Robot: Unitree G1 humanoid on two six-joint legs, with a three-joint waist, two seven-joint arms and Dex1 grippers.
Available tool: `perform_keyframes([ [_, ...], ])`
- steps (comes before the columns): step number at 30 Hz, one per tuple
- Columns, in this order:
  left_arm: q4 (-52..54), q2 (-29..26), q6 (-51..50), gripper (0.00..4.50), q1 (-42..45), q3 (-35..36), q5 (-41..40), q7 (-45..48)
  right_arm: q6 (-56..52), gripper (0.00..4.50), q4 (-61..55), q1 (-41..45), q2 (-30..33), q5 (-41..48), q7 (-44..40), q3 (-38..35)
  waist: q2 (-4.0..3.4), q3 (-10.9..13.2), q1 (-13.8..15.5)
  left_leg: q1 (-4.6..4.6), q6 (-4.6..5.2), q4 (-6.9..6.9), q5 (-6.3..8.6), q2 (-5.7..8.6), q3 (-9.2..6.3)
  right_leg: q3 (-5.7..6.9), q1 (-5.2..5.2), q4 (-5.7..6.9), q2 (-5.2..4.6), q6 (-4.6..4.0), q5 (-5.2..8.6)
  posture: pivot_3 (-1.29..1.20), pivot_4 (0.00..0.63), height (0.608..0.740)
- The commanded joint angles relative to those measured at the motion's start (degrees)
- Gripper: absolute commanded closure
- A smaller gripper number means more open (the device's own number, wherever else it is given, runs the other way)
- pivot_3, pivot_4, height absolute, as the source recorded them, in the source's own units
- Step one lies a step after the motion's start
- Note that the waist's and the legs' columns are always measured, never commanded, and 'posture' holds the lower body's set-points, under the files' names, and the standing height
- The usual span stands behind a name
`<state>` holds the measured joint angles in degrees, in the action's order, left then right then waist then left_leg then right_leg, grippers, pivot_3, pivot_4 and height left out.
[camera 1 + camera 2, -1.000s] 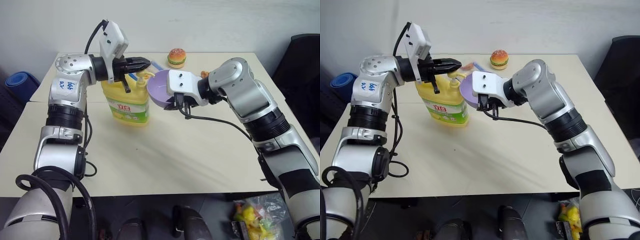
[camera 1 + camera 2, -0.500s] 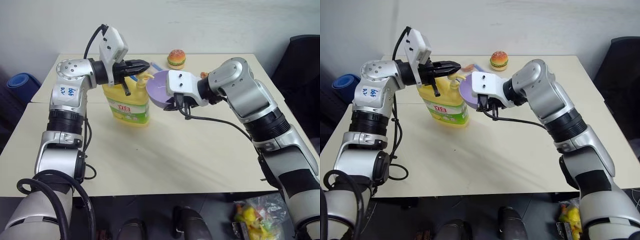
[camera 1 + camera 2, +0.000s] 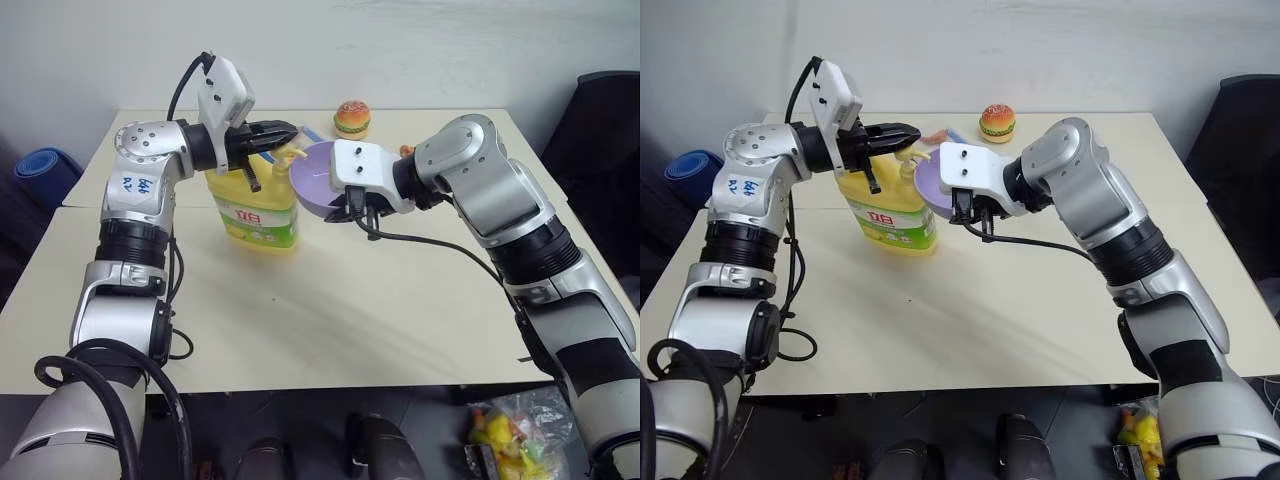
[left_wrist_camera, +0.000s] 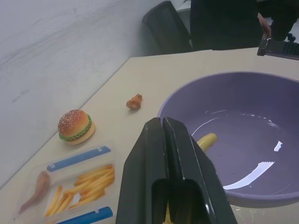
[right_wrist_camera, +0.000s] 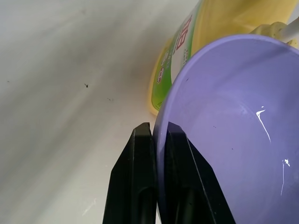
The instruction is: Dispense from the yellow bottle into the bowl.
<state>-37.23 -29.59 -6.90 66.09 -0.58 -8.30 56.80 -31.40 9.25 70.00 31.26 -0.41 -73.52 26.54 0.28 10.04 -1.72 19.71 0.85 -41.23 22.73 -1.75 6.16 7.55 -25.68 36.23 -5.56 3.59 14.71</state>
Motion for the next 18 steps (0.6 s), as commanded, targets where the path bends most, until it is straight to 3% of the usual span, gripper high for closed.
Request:
perform_keyframes([
  [1,-5.4,0.6,-1.6,4.41,-4.5,-4.0,3.8,0.8,0.2,4.50,-2.1,1.4,0.0,0.7,0.2,-2.6,-0.01,0.0,0.0,-0.18,0.00,0.09,0.00,-0.01,0.00,0.00,0.17,-0.07,0.01,0.00,0.00,0.00,0.150,0.740],
  [18,-6.5,1.2,-0.3,4.41,-6.9,-5.7,5.1,1.5,0.8,4.50,-1.5,1.5,-0.1,0.4,0.3,-2.4,-0.29,-0.3,0.0,-0.43,0.00,0.21,0.00,0.00,0.05,-0.06,0.33,-0.13,-0.04,0.00,0.00,0.00,0.150,0.740],
])
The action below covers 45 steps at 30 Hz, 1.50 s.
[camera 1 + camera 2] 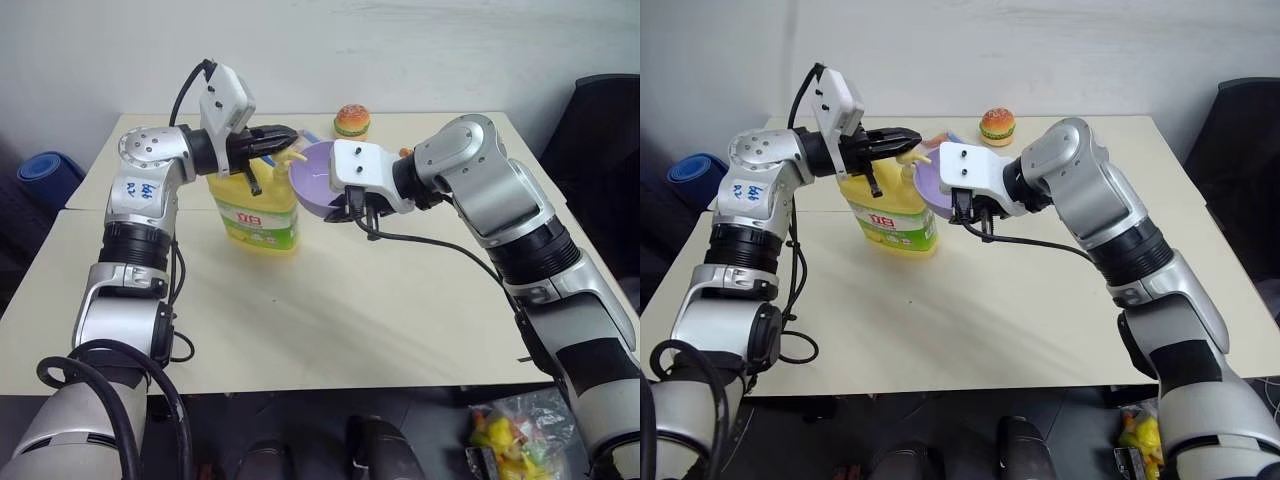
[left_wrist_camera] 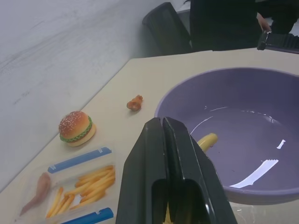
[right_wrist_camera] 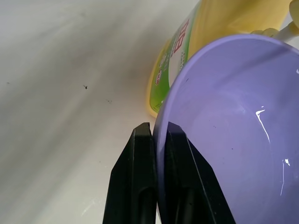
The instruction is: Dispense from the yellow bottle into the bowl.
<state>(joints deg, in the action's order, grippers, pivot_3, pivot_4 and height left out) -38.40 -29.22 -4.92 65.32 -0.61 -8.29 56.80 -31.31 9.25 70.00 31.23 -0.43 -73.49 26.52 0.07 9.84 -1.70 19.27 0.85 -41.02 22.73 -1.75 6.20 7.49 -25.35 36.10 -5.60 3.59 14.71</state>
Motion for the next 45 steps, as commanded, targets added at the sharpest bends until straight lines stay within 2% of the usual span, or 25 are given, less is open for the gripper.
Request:
perform_keyframes([
  [1,-5.7,0.9,-2.0,4.41,-6.3,-5.8,5.3,1.3,0.7,4.50,-1.6,1.5,0.0,0.4,0.3,-2.4,-0.10,-0.1,0.0,-0.03,0.00,0.02,0.00,0.00,0.00,0.00,0.03,-0.01,0.00,0.00,0.00,0.00,0.150,0.740],
  [12,-8.6,0.7,-0.2,4.41,-6.3,-6.0,6.4,1.0,1.0,4.50,-1.4,1.2,0.1,0.2,0.4,-2.3,-0.52,-0.6,0.0,-0.09,0.01,0.04,0.01,0.00,-0.01,0.01,0.10,-0.05,-0.02,0.00,0.00,0.00,0.150,0.740],
  [25,-10.8,1.2,1.9,4.41,-6.0,-6.0,6.9,0.4,1.4,4.50,-1.4,1.1,0.4,0.1,0.3,-2.3,-0.65,-0.7,0.0,-0.16,0.02,0.07,0.01,0.00,-0.02,0.01,0.16,-0.08,-0.04,0.00,0.00,0.00,0.150,0.740],
  [28,-6.7,0.6,-1.8,4.41,-4.0,-4.0,3.7,2.1,1.4,4.50,-1.9,0.7,0.5,0.2,0.3,-2.4,-0.65,-0.7,0.0,-0.15,0.02,0.07,0.01,0.00,-0.02,0.02,0.15,-0.09,-0.04,0.00,0.00,0.00,0.150,0.740],
  [35,8.3,-4.2,-17.2,4.41,2.3,1.0,-4.6,6.6,1.4,4.50,-3.2,-1.5,1.3,0.5,0.8,-3.1,-0.60,-0.5,0.0,0.14,0.02,0.09,0.01,0.00,-0.04,0.04,-0.07,-0.11,-0.01,0.00,0.00,0.00,0.150,0.740],
  [39,17.2,-10.1,-26.1,3.61,5.1,3.3,-9.5,10.3,1.6,4.50,-5.0,-4.7,2.8,0.7,1.5,-4.1,-0.35,0.0,-0.1,0.70,0.02,0.03,0.01,0.00,-0.18,0.07,-0.50,-0.16,0.01,0.00,0.00,0.00,0.150,0.740],
  [41,19.5,-12.5,-26.1,2.96,5.6,3.9,-9.8,10.5,1.1,4.50,-6.1,-6.6,3.5,1.0,2.1,-5.0,-0.23,0.1,-0.1,1.22,0.01,-0.08,0.00,0.03,-0.18,0.14,-1.08,-0.09,0.02,0.00,0.00,0.00,0.150,0.740],
  [45,21.9,-13.8,-28.7,1.74,6.6,6.3,-11.7,8.6,0.5,4.50,-8.2,-10.7,4.9,1.6,3.3,-6.8,-0.18,0.2,0.1,1.32,0.01,-0.04,0.00,0.05,-0.21,0.25,-1.15,-0.15,0.04,0.01,0.00,0.00,0.150,0.740],
])
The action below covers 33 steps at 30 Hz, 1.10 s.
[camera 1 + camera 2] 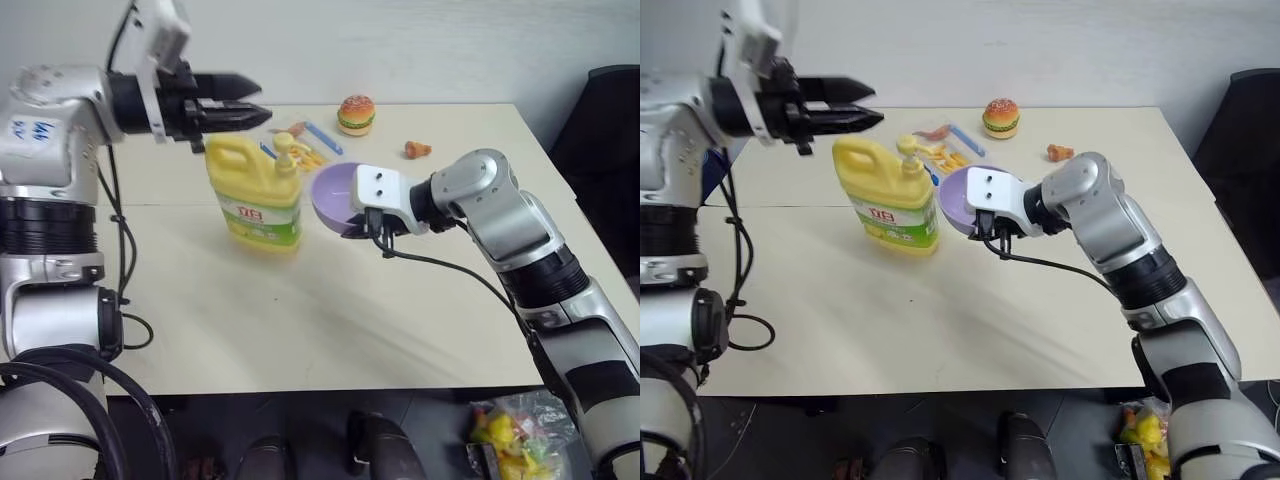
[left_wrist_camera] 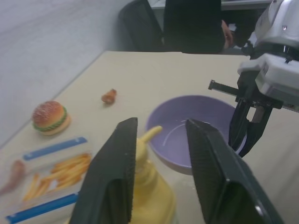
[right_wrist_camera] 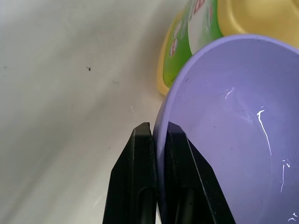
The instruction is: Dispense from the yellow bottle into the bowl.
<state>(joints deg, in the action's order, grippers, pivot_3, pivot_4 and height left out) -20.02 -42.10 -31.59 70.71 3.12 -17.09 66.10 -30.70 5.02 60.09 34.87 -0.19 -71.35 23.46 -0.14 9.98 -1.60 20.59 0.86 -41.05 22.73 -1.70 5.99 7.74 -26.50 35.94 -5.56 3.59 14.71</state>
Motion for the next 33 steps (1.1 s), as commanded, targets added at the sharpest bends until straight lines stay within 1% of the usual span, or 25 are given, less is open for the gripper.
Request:
perform_keyframes([
  [1,4.9,-1.4,-3.9,1.47,1.0,3.4,-4.3,-0.6,-0.3,4.50,-4.8,-2.6,1.9,1.5,1.5,-4.3,0.08,0.1,0.1,0.01,0.00,-0.04,0.00,0.00,0.00,-0.01,0.01,0.00,-0.01,0.00,0.00,0.00,0.150,0.740],
  [3,7.8,-2.6,-7.1,0.87,-0.2,4.7,-6.7,-0.3,-0.1,4.50,-6.4,-6.0,3.1,1.5,2.3,-5.0,0.16,0.1,0.1,0.01,0.01,-0.09,-0.01,-0.01,-0.05,0.00,0.06,0.01,-0.02,0.01,-0.01,0.00,0.150,0.740],
  [6,14.3,-7.0,-12.4,0.04,-4.9,7.9,-11.1,1.1,1.1,4.50,-9.4,-14.0,5.0,0.9,5.1,-6.1,0.18,0.1,0.0,-0.01,0.01,-0.10,-0.01,-0.02,-0.03,-0.07,0.06,0.02,-0.02,0.03,-0.02,0.00,0.150,0.740],
  [10,23.5,-14.2,-20.0,0.04,-14.2,14.2,-18.7,4.0,2.2,4.50,-12.2,-23.6,5.3,0.1,10.4,-7.7,0.20,0.2,-0.3,-0.04,-0.01,-0.01,-0.01,-0.06,0.04,-0.14,0.02,0.01,0.04,0.03,-0.02,0.00,0.150,0.740],
  [14,30.3,-20.3,-24.4,0.04,-24.8,19.6,-23.9,6.3,4.0,4.50,-12.6,-30.2,4.2,-1.4,16.0,-8.1,0.23,0.3,-0.1,-0.09,-0.03,-0.04,-0.03,-0.07,0.07,-0.26,0.03,0.04,0.03,0.01,-0.01,0.00,0.150,0.740],
  [18,34.7,-23.2,-23.9,0.04,-32.6,22.4,-25.7,6.2,5.9,4.50,-11.9,-33.8,3.2,-2.6,20.0,-8.0,0.30,0.3,0.3,-0.16,-0.03,-0.09,-0.03,-0.06,0.01,-0.63,0.14,0.04,0.02,-0.01,0.01,0.00,0.150,0.740],
  [20,35.6,-23.1,-21.2,0.00,-34.9,22.0,-24.5,5.2,8.1,3.86,-10.5,-34.5,3.0,-4.1,22.0,-7.7,0.31,0.3,0.4,-0.16,-0.03,-0.11,-0.03,-0.01,-0.01,-0.75,0.18,0.04,0.03,0.00,0.00,0.00,0.150,0.740],
  [21,35.7,-22.9,-20.3,0.00,-35.5,21.6,-24.3,4.7,8.7,3.69,-10.7,-35.0,3.4,-4.1,21.7,-7.6,0.31,0.3,0.4,-0.16,-0.03,-0.14,-0.04,0.00,0.00,-0.78,0.18,0.04,0.04,0.01,-0.01,0.00,0.150,0.740],
  [22,35.7,-22.6,-19.8,0.00,-35.8,21.2,-24.4,4.2,8.9,3.27,-11.4,-35.4,3.8,-3.8,21.6,-8.1,0.32,0.3,0.4,-0.16,-0.03,-0.13,-0.04,0.01,0.01,-0.81,0.18,0.04,0.05,0.02,-0.01,0.00,0.150,0.740],
  [24,35.3,-22.2,-18.9,0.00,-36.7,20.7,-24.5,3.7,7.8,2.63,-13.8,-35.5,5.1,-2.8,21.1,-9.8,0.32,0.3,0.4,-0.16,-0.03,-0.11,-0.04,-0.01,0.01,-0.82,0.17,0.02,0.08,0.02,-0.01,0.00,0.150,0.740],
  [27,34.5,-22.4,-16.2,0.00,-39.3,20.1,-23.2,3.9,4.6,1.58,-18.7,-35.7,8.4,-0.4,19.1,-13.6,0.26,0.4,0.2,-0.16,-0.03,-0.02,-0.04,-0.01,0.08,-0.85,0.12,0.01,0.10,0.02,-0.01,0.00,0.150,0.740],
  [29,33.4,-22.7,-15.0,0.00,-40.9,20.5,-22.9,4.0,0.0,0.89,-22.1,-36.5,11.2,3.7,17.2,-18.9,0.27,0.4,0.3,-0.16,-0.03,-0.03,-0.04,-0.02,0.09,-0.85,0.12,0.00,0.12,0.02,-0.01,0.00,0.150,0.740],
  [31,32.1,-23.2,-14.1,0.00,-42.1,21.3,-22.9,4.5,-6.6,0.18,-24.2,-37.0,14.1,10.2,14.7,-26.9,0.27,0.4,0.3,-0.17,-0.03,-0.03,-0.04,-0.05,0.08,-0.85,0.12,0.00,0.14,0.02,-0.01,0.00,0.150,0.740],
  [32,31.5,-23.5,-14.1,0.00,-42.3,21.9,-23.3,4.6,-10.4,0.02,-24.7,-37.3,15.9,14.5,12.2,-31.6,0.28,0.4,0.4,-0.18,-0.03,-0.03,-0.04,-0.04,0.09,-0.85,0.13,0.01,0.15,0.02,-0.01,0.00,0.150,0.740],
  [33,30.8,-23.9,-14.3,0.00,-42.4,22.4,-23.9,4.9,-14.4,0.02,-24.8,-37.5,18.0,18.9,9.4,-35.9,0.30,0.4,0.5,-0.17,-0.02,-0.03,-0.03,-0.04,0.09,-0.85,0.13,0.00,0.15,0.02,-0.01,0.00,0.150,0.740],
])
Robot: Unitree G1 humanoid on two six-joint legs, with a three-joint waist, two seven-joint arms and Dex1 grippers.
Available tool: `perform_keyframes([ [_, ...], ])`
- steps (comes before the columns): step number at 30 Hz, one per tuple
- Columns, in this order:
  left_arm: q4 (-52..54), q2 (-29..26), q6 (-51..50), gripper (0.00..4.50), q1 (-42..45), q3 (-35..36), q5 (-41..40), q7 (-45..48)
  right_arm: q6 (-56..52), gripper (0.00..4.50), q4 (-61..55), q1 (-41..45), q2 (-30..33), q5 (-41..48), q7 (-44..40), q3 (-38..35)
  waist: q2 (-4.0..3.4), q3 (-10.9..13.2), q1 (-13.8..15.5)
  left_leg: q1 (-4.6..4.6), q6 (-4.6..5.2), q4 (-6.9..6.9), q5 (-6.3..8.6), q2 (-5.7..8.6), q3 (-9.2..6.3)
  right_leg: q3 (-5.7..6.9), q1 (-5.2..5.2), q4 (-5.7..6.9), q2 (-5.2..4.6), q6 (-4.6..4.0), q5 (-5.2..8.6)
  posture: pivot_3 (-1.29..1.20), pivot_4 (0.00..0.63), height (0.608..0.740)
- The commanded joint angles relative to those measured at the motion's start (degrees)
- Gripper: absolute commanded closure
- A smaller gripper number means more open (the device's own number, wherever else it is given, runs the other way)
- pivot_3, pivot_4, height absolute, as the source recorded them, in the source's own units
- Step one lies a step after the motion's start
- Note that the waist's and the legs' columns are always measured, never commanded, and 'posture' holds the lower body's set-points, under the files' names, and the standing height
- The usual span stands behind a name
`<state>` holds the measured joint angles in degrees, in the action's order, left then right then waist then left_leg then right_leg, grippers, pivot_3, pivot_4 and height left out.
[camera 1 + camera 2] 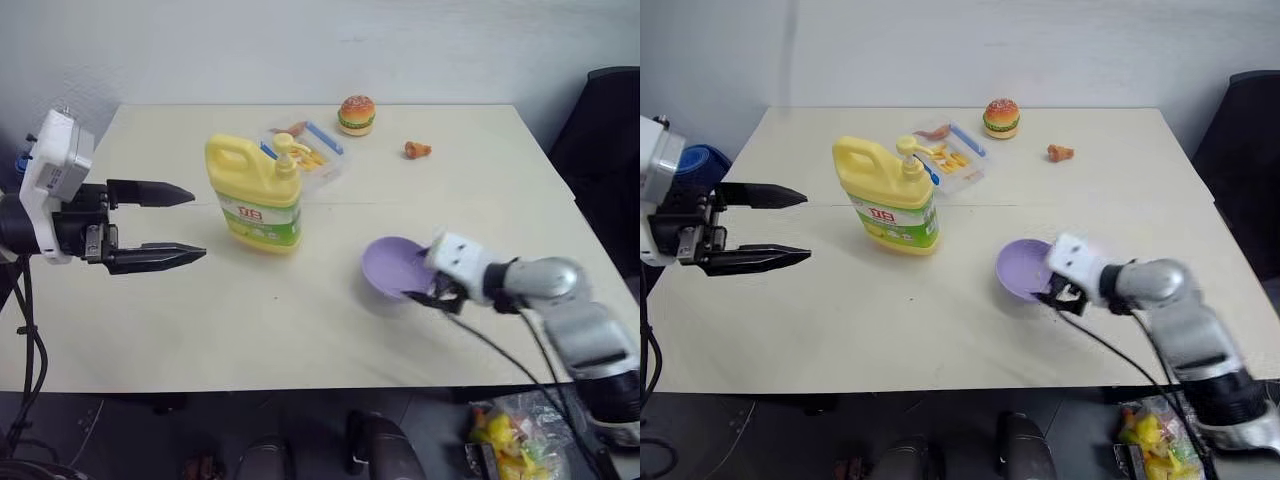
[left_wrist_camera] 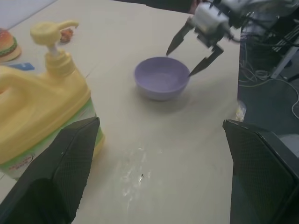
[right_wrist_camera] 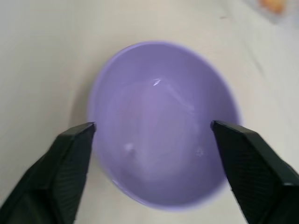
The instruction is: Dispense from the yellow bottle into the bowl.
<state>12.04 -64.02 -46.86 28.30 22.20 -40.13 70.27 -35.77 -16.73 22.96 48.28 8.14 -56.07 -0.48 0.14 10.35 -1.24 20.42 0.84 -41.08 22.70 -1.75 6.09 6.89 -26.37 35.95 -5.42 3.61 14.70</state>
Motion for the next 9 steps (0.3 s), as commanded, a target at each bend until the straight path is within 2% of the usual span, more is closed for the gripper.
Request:
perform_keyframes([
  [1,-2.2,-2.5,0.5,0.00,0.0,4.0,-1.6,1.3,-12.0,0.02,-2.8,-1.0,7.1,14.5,-9.1,-16.0,0.02,0.0,0.4,0.01,0.01,0.00,0.01,0.01,0.01,0.00,0.00,0.00,-0.01,0.00,0.00,0.00,0.150,0.740],
  [4,-5.6,-4.7,0.2,0.00,0.0,6.1,-2.5,3.7,-14.6,0.02,0.8,-4.2,14.8,21.7,-18.5,-26.9,0.05,0.0,1.2,-0.01,0.03,0.03,0.02,0.00,0.02,-0.01,0.00,-0.03,0.02,0.00,0.00,0.00,0.150,0.740],
  [9,-8.2,-6.3,1.1,0.00,-0.5,7.0,-2.5,4.7,-17.2,0.02,5.0,-5.4,19.3,27.2,-21.3,-33.4,0.06,0.0,1.2,-0.32,0.10,0.05,0.06,0.00,0.19,-0.15,0.22,-0.11,-0.02,0.00,0.00,0.00,0.150,0.740],
])
